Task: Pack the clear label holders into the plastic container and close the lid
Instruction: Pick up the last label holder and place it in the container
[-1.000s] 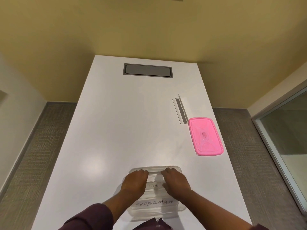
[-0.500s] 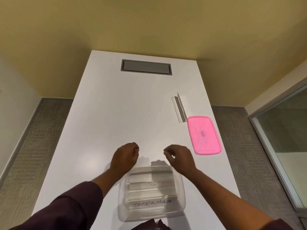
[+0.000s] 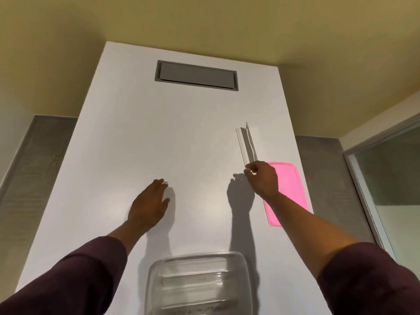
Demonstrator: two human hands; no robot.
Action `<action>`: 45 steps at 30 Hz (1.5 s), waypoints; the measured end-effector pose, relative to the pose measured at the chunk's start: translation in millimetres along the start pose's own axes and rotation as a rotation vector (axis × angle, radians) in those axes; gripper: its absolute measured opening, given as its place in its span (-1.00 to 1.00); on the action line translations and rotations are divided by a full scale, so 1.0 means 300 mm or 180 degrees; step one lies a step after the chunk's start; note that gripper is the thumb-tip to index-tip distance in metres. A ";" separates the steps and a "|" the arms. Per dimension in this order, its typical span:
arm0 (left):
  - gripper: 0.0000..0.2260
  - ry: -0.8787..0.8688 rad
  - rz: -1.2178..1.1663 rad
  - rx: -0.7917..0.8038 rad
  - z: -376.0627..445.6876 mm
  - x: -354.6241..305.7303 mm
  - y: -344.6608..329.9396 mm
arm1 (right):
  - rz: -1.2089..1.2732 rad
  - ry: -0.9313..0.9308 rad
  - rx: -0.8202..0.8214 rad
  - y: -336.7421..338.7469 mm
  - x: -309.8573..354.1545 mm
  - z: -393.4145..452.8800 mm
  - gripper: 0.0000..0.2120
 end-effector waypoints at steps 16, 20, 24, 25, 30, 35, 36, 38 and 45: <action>-0.36 -0.0403 0.0159 -0.0015 0.027 0.101 -0.265 | -0.0731 -0.0235 -0.0011 -0.190 -0.147 0.348 -0.59; -0.36 -0.0355 0.0235 0.0066 0.023 0.118 -0.267 | -0.0836 -0.0348 -0.0014 -0.219 -0.128 0.357 -0.76; -0.37 -0.0333 0.0278 0.0246 0.031 0.123 -0.260 | -0.0575 -0.0471 -0.0133 -0.198 -0.100 0.341 -0.82; -0.37 -0.0320 0.0265 0.0288 0.033 0.123 -0.256 | -0.0420 -0.0492 -0.0142 -0.191 -0.093 0.329 -0.83; -0.33 -0.0261 0.0263 0.0613 0.047 0.098 -0.209 | 0.0772 -0.1299 0.0164 -0.168 -0.084 0.194 -0.84; -0.30 -0.0411 0.0068 0.0984 0.065 0.020 -0.116 | 0.1909 -0.1925 0.0760 -0.111 -0.024 -0.021 -0.87; -0.29 -0.0539 -0.0034 0.0857 0.059 -0.009 -0.084 | 0.2076 -0.1967 0.0890 -0.094 -0.008 -0.068 -0.86; -0.27 -0.0807 -0.0208 0.0504 0.045 -0.075 -0.021 | 0.2422 -0.2043 0.1214 -0.054 0.019 -0.153 -0.83; -0.11 -0.1739 -0.0135 -0.0229 0.026 -0.310 0.163 | 0.2859 -0.1972 0.2437 0.100 0.071 -0.352 -0.68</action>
Point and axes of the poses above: each hand's wrist, its own z-axis towards the middle knuckle, its own y-axis out of the back of the hand, x = y × z, the point moved 3 cm from there along z, towards the middle knuckle, and after that the axes turned 15 degrees about -x, right-handed, at the moved point
